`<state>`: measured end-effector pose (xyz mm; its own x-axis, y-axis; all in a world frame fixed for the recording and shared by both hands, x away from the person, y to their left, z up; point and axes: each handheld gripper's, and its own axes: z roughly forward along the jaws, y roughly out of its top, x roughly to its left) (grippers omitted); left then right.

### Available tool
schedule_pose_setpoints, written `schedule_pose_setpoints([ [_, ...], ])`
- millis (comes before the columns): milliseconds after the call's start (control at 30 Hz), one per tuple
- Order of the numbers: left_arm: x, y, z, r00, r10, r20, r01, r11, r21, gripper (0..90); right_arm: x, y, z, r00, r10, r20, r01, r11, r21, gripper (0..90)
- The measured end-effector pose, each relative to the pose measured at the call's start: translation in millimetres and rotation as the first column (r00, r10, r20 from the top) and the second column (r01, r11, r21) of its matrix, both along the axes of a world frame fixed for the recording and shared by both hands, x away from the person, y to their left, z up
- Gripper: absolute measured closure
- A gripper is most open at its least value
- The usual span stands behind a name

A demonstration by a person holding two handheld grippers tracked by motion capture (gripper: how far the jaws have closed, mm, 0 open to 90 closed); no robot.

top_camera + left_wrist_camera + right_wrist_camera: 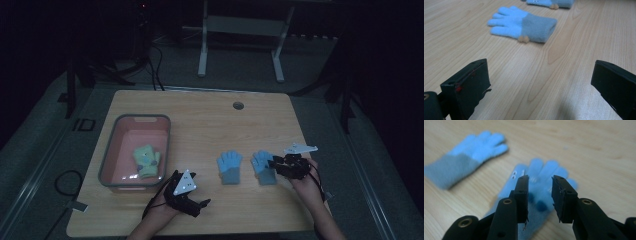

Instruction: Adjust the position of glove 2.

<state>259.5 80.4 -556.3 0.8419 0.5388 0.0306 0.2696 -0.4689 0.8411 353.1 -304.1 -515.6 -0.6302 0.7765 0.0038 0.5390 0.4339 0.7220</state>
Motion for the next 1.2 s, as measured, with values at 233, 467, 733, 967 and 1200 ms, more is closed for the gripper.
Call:
schedule_pose_setpoints([
  [233, -0.4, -0.5, -0.4, 1.0, -0.001, 0.003, 0.001, 1.0, 0.006, 2.1, 0.4, 7.9, -26.9, 0.9996, 0.005, -0.026, -0.005, 0.9998, -0.021, 66.4],
  [467, -1.1, -0.7, -0.7, 0.9999, -0.006, 0.01, 0.006, 0.9998, 0.016, 2.1, -6.7, 17.6, -34.2, 0.9995, -0.011, 0.031, 0.014, 0.9958, -0.09, 81.1],
  [733, -1.2, -1.5, -0.6, 0.9999, -0.006, 0.013, 0.006, 0.9998, 0.02, 2.1, -8.6, 28.3, -24.6, 0.9942, -0.107, 0.016, 0.108, 0.9898, -0.093, 86.2],
  [967, -1.0, -1.6, -0.6, 0.9999, -0.003, 0.015, 0.003, 0.9997, 0.023, 2.1, -14.6, 39.8, 9.0, 0.991, -0.118, 0.062, 0.12, 0.9922, -0.031, 86.6],
  [1200, -1.1, -1.4, -0.4, 0.9998, -0.005, 0.018, 0.005, 0.9997, 0.023, 2.1, -18.1, 64.8, 34.9, 0.9941, -0.075, 0.078, 0.072, 0.9967, 0.039, 86.6],
])
